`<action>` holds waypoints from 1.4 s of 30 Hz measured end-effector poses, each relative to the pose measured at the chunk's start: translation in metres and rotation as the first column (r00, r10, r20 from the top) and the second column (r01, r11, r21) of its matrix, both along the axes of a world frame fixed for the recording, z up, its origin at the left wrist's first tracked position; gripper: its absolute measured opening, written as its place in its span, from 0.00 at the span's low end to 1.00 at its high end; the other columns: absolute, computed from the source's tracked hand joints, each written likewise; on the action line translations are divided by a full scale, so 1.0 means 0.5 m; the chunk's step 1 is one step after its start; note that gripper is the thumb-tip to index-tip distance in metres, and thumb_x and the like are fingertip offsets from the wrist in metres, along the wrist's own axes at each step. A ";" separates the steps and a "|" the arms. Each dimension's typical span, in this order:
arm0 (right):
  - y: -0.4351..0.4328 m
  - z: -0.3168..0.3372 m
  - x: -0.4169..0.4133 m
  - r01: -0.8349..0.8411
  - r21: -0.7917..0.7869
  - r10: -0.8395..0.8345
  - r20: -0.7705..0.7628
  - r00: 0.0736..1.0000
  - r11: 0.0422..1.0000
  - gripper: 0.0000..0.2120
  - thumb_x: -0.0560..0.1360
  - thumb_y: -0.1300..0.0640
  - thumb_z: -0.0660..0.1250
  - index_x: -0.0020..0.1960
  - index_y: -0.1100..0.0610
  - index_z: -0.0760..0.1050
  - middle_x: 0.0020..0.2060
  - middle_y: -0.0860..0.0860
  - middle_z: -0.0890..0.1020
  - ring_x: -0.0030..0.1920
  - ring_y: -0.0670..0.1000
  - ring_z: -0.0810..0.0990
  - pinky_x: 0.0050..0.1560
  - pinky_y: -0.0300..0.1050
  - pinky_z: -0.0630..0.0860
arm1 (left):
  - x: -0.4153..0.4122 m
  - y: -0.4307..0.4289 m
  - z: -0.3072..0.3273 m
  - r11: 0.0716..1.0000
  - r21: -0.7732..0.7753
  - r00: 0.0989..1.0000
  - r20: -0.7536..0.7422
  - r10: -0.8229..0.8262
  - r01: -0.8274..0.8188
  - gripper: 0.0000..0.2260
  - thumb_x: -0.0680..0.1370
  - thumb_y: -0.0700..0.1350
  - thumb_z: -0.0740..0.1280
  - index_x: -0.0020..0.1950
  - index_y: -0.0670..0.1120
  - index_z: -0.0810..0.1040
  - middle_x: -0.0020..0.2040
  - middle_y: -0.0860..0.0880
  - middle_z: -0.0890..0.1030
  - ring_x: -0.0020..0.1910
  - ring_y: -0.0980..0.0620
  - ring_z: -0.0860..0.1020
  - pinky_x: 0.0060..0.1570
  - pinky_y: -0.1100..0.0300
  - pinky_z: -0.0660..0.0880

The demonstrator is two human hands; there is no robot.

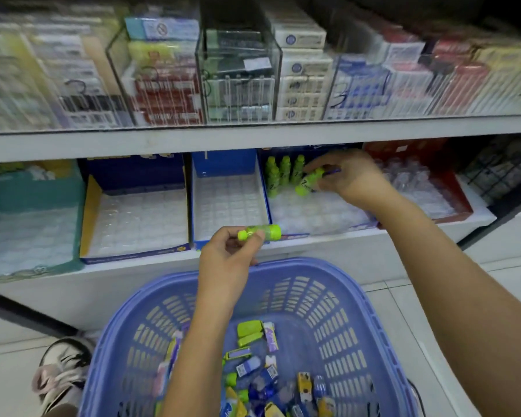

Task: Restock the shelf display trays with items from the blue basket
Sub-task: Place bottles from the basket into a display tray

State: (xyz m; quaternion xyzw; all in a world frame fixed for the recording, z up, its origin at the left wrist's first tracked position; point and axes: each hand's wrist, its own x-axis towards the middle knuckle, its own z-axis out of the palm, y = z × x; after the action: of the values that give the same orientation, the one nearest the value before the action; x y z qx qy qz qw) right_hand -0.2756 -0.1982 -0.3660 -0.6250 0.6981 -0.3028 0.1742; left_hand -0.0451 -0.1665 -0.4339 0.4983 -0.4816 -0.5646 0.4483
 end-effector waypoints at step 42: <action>0.069 0.011 0.079 -0.032 0.087 -0.020 0.539 0.842 0.996 0.07 0.66 0.58 0.76 0.42 0.57 0.81 0.34 0.56 0.84 0.36 0.49 0.84 0.42 0.41 0.82 | -0.092 0.011 0.012 0.892 -0.450 0.927 0.350 0.132 0.044 0.18 0.71 0.46 0.74 0.58 0.50 0.73 0.52 0.57 0.72 0.47 0.61 0.72 0.47 0.78 0.66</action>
State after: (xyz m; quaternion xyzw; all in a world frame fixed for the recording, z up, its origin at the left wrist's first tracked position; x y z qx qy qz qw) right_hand -0.2360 -0.1637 -0.3607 -0.5082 0.6323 -0.4329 0.3930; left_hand -0.0913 -0.1612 -0.4278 0.4896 -0.6635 -0.3225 0.4648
